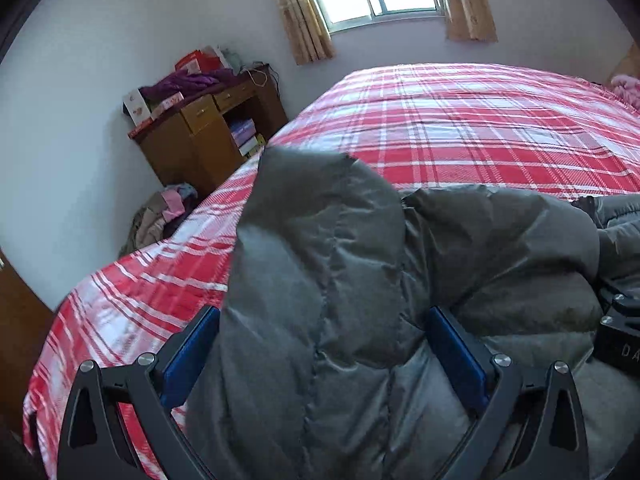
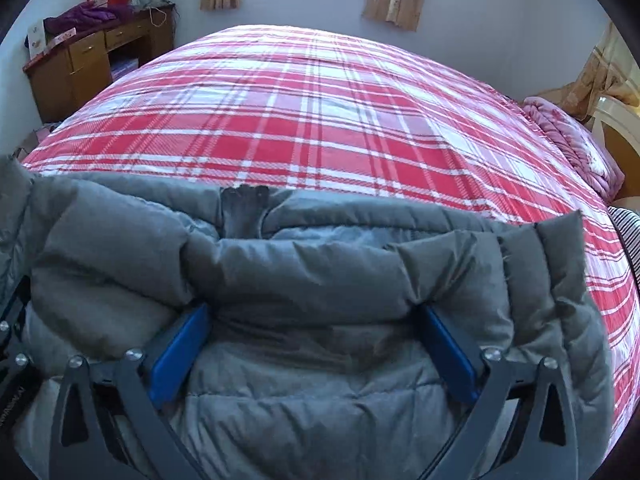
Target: Fold large clothes
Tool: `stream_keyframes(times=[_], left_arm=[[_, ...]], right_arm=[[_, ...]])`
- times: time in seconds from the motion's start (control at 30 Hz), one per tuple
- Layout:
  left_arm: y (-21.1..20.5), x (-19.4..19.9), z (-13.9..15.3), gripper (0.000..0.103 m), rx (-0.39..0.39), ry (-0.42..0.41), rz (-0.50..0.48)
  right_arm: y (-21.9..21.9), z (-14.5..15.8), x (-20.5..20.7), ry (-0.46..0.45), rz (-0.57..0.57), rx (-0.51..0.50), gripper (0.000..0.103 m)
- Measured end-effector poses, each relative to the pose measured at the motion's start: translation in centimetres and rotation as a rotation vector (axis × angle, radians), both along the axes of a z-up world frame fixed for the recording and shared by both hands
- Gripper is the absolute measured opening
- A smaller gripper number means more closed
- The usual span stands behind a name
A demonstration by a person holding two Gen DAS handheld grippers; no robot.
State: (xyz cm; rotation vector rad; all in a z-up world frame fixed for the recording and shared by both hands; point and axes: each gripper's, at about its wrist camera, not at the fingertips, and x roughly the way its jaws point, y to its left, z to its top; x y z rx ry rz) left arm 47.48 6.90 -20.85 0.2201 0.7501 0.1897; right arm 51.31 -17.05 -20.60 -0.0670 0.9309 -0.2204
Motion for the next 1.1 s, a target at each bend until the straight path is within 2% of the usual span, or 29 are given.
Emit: stream_keyframes(times=[0.2, 0.27, 0.37, 0.43, 0.5, 0.53, 0.6, 0.7, 0.8, 0.9, 1.0, 1.03, 1.1], left_arm=[[-0.5, 0.9, -0.5, 0.102, 0.018, 0.029, 0.003], [-0.3, 0.6, 0.2, 0.102, 0.02, 0.057, 0.007], [1.4, -2.2, 2.4, 0.102, -0.051, 0.051, 0.016], [1.8, -3.9, 3.2, 0.102, -0.061, 0.024, 0.001], [1.5, -4.9, 2.6, 0.102, -0.038, 0.014, 0.002], [1.0, -4.9, 1.6, 0.102, 0.003, 0.033, 0.006], [0.7, -5.2, 1.0, 0.102, 0.024, 0.045, 0.02], [1.9, -7.2, 2.5, 0.102, 0.027, 0.005, 0.049], [4.7, -10.7, 3.9, 0.102, -0.02, -0.042, 0.088], [6.6, -12.9, 2.6, 0.102, -0.046, 0.015, 0.103], [8.4, -14.0, 0.5, 0.102, -0.109, 0.069, 0.15], [8.8, -14.3, -0.2, 0.102, -0.16, 0.078, 0.154], [8.8, -14.4, -0.7, 0.102, -0.2, 0.084, 0.156]], right_arm=[[0.3, -0.6, 0.4, 0.004, -0.003, -0.011, 0.103], [0.4, -0.5, 0.4, 0.019, 0.002, -0.014, 0.103], [0.1, 0.7, -0.6, 0.073, 0.028, 0.008, 0.103], [0.0, 2.3, -3.4, 0.05, 0.047, 0.01, 0.103], [0.3, 2.3, -5.6, 0.047, 0.06, 0.011, 0.103], [0.8, 1.6, -6.3, 0.053, 0.062, -0.009, 0.103], [1.7, 0.1, -6.9, 0.019, 0.073, -0.066, 0.103], [1.7, -0.1, -6.7, 0.007, 0.068, -0.069, 0.103], [1.2, 1.3, -8.0, 0.01, 0.066, -0.043, 0.103], [1.2, 3.0, -12.0, -0.029, 0.071, 0.014, 0.103], [2.5, 2.2, -15.7, -0.032, 0.101, -0.02, 0.103], [2.9, 1.5, -16.2, -0.038, 0.106, -0.044, 0.103], [3.3, 0.4, -17.0, -0.067, 0.107, -0.075, 0.103]])
